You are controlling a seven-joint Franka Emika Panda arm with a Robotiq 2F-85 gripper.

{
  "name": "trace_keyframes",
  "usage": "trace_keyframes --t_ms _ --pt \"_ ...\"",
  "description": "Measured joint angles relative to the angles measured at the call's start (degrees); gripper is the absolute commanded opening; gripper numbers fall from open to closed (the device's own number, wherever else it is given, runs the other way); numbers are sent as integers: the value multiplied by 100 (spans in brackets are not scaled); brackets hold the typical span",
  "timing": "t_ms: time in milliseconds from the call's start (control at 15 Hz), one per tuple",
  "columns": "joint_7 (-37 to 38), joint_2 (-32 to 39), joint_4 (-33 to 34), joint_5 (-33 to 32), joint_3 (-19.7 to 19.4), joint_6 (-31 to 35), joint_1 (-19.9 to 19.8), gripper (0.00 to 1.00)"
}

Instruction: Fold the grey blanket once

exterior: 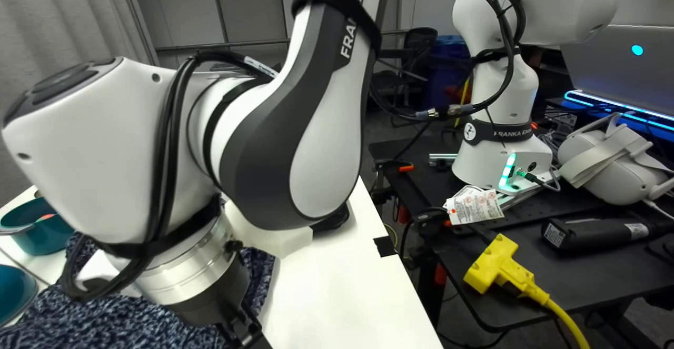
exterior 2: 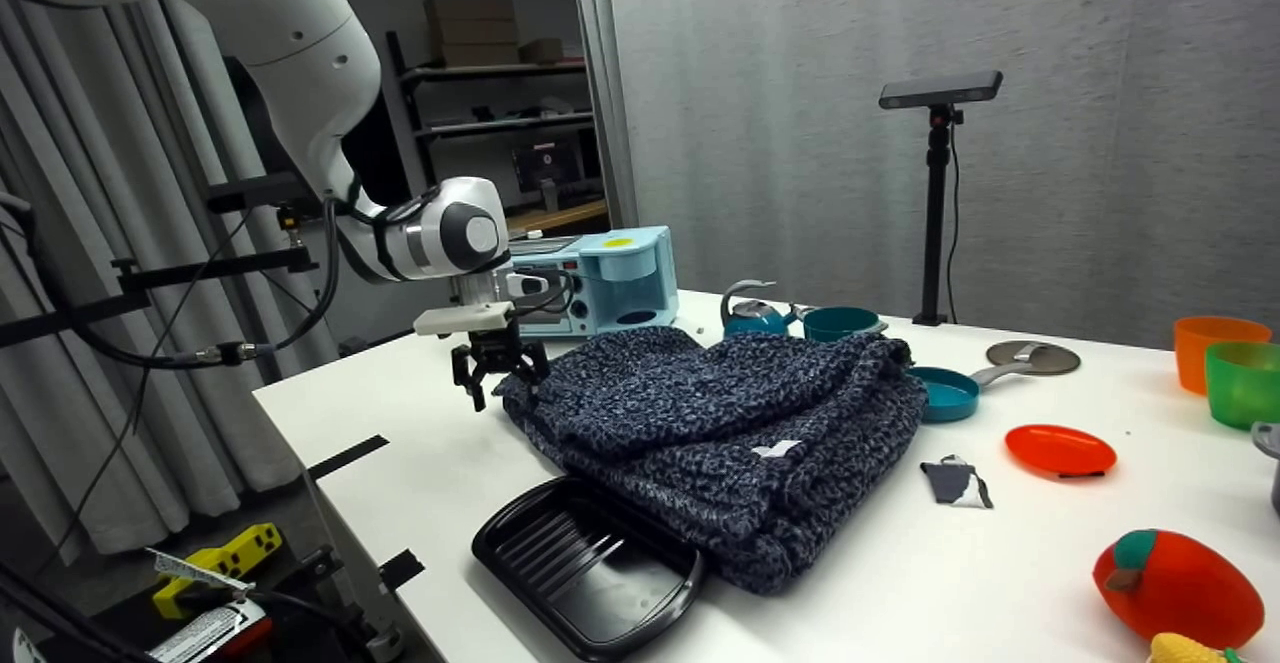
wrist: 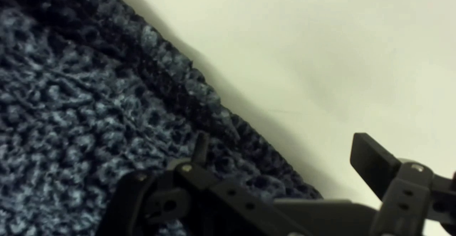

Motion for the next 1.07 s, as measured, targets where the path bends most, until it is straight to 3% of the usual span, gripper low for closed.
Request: trace_keyframes --t_ms 600,1000,1067 --pt "53 79 315 -706 -57 6 394 100" --pt "284 483 685 -1227 -398 257 623 100" --pt "322 554 785 -1252 -442 279 657 86"
